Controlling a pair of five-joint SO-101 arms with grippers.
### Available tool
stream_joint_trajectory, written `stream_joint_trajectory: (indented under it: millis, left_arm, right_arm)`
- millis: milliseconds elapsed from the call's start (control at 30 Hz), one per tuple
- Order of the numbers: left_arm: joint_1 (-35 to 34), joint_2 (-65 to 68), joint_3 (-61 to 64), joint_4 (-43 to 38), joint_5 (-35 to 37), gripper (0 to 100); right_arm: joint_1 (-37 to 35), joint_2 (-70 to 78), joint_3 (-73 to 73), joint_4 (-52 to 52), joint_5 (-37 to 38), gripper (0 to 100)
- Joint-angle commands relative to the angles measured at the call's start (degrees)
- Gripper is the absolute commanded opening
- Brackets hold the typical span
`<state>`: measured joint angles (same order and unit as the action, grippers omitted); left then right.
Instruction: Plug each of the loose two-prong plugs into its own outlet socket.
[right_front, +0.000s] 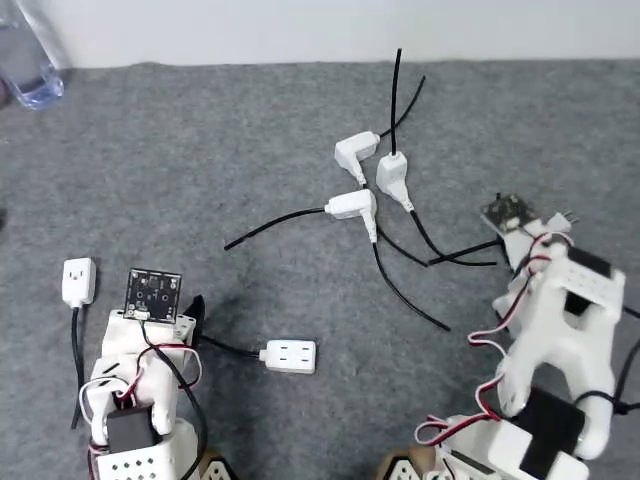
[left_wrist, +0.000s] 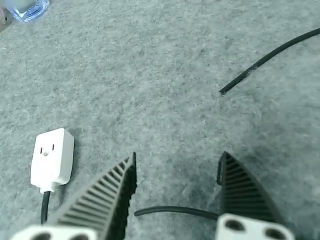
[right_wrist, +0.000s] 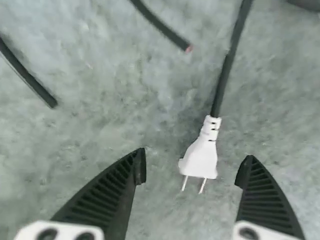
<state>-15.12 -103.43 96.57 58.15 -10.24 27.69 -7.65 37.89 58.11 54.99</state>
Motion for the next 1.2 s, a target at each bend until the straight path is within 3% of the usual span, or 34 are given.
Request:
stream_joint_trajectory:
  millis: [0, 233, 467, 633, 800, 967, 1167]
  left_arm:
    - [0.4, -0.7, -0.1, -1.2, 0.3, 25]
    - [0.4, -0.7, -0.1, -1.1, 0.3, 25]
    - [0.6, -0.7, -0.1, -1.1, 0.3, 25]
    - [0.7, -0.7, -0.1, -1.1, 0.3, 25]
    - [0.8, -0.7, -0.1, -1.2, 0.3, 25]
    - [0.8, -0.7, -0.1, -1.2, 0.3, 25]
    - [0.8, -0.7, -0.1, -1.1, 0.3, 25]
  right_arm:
    - [2.2, 1.1, -0.1, -5.0, 2.7, 28.8]
    - [3.8, 10.1, -3.7, -8.9, 4.3, 28.0]
    - [3.6, 16.0, -6.3, -9.2, 4.1, 1.5]
    - [3.5, 15.7, -6.3, -8.1, 4.0, 0.6]
    - [2.1, 9.7, -6.7, 0.0, 3.1, 0.8]
    - [-1.1, -1.9, -6.6, 10.2, -12.3, 0.8]
    - [-8.7, -16.7, -6.4, 23.3, -38.5, 0.8]
